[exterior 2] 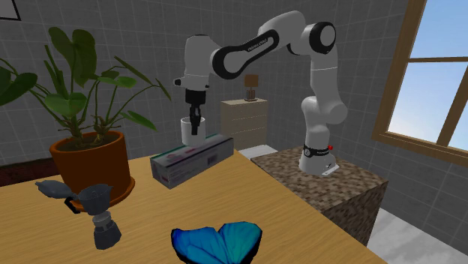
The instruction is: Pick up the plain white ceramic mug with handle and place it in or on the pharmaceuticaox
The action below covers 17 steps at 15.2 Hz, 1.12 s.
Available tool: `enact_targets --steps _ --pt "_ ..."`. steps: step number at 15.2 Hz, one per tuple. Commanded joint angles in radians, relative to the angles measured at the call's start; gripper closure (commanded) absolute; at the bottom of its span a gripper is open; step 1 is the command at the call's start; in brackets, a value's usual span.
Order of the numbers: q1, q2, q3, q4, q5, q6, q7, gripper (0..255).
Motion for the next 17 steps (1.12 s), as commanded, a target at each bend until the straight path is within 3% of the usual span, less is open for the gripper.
enact_targets --steps 1,4,5,10,14,17 --pt "0.0 0.0 0.0 -0.001 0.0 0.002 0.0 255" --pt "0.0 0.0 0.0 -0.001 0.0 0.002 0.0 255" --pt "0.0 -0.001 0.0 -0.001 0.0 0.002 0.0 0" --pt "0.0 0.0 0.0 -0.001 0.0 0.002 0.0 0" --pt "0.0 -0.045 0.001 0.069 0.007 -0.113 -0.005 0" --pt "0.0 -0.045 0.001 0.069 0.007 -0.113 -0.005 0"
